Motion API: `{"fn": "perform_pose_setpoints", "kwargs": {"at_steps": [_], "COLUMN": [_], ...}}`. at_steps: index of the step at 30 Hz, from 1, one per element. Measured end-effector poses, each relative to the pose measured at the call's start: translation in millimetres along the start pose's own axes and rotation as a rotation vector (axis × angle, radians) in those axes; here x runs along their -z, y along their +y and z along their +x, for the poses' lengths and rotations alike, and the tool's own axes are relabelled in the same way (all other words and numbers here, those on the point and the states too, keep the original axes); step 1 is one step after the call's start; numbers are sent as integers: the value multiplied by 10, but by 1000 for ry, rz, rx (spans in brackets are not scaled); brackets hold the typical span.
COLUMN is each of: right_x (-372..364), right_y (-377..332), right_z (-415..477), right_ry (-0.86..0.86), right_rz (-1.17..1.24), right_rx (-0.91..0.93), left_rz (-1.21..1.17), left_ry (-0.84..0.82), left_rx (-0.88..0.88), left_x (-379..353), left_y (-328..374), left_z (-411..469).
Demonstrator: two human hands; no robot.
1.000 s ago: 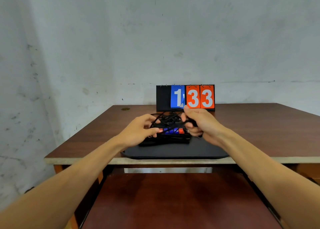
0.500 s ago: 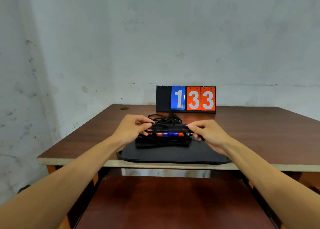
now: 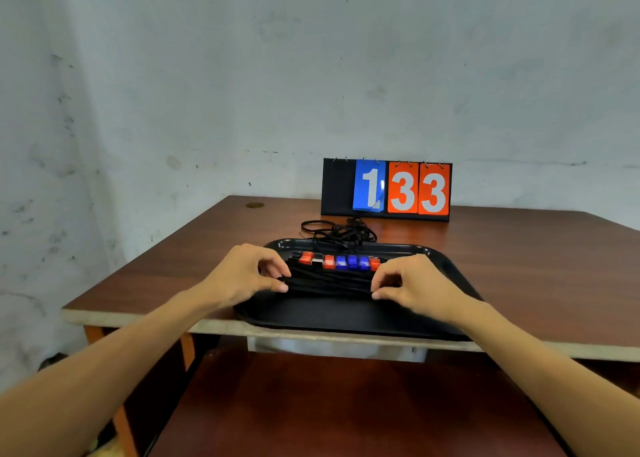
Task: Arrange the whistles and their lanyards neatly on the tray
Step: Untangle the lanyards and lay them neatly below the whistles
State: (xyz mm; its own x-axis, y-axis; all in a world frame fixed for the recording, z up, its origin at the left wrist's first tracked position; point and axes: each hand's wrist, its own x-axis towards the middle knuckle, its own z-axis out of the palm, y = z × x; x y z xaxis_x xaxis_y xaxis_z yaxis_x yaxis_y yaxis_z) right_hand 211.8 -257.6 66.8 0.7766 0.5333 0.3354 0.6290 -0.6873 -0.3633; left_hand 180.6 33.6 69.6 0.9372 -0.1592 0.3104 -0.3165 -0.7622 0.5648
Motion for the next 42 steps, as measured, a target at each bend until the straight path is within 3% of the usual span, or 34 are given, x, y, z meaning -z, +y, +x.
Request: {"fn": "perform_pose_setpoints", "kwargs": {"at_steps": [5,8,17,27,30,35,38,42], "right_x": [-64,-106,-134,-138,-100,-69,-130,-205], "right_y": [65,116,116,95,67,-42,-122,-160], "right_z": [59,48,81,42,31,316,601,994], "right_ry": [32,77,111,126,227,331,265,227], "right_rz": [-151,-164,-303,-330,-289,-237,-207,-198], "right_rx": [63,48,17,18,10,-49,-107,-174], "left_rz": [-33,-131,-134,-165,-339,-1079,-924,-549], "left_ry": [10,76,95,101,97,358,405,350], "left_rx": [-11,-16,-39,18,63,229,384,382], "left_x": [-60,-110,-151,-157,-123,-11,-46,-39], "left_y": [-112,-197,-246,-239,-188,-339,-348,-415], "left_z": [98,109,116,108,73,103,215,414]}}
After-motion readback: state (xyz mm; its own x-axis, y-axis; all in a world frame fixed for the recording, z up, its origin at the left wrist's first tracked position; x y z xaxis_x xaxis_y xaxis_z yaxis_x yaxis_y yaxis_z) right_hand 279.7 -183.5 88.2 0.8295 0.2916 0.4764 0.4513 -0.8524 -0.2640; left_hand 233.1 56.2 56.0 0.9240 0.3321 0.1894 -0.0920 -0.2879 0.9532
